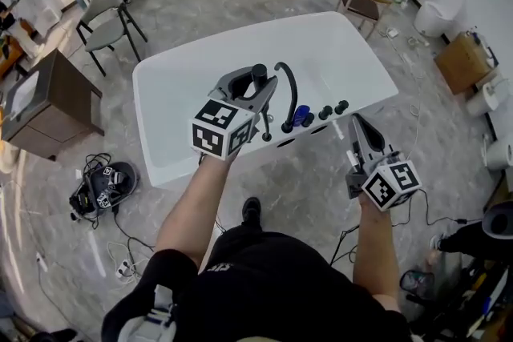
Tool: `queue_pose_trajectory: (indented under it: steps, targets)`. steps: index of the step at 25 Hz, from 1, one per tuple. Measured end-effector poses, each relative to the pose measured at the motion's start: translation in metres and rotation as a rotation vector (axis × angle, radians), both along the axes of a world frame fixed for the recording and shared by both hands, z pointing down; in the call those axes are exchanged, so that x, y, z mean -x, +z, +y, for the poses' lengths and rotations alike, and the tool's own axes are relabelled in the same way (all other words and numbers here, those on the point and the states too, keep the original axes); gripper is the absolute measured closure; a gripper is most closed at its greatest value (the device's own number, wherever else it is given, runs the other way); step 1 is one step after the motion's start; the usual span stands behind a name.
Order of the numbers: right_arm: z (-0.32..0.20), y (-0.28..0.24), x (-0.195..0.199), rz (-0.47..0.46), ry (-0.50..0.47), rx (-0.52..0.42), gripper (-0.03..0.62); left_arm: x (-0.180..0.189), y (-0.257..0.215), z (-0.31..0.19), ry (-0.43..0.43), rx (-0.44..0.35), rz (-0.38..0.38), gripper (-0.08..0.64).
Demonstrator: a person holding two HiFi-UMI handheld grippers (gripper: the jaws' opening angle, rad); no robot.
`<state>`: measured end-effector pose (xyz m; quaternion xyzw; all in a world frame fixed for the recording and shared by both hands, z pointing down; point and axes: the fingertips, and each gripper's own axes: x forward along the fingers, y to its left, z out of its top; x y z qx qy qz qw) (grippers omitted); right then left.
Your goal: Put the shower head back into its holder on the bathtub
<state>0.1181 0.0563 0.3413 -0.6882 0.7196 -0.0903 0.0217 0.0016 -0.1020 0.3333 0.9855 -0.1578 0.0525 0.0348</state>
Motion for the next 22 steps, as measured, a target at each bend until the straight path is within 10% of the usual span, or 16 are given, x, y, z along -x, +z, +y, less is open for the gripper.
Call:
queue_pose_trajectory:
  steps: [22]
  targets:
    - [-0.125, 0.011, -0.035, -0.016, -0.075, 0.027, 0.578, -0.046, 0.009, -0.109, -0.002, 0.039, -0.011, 0.419]
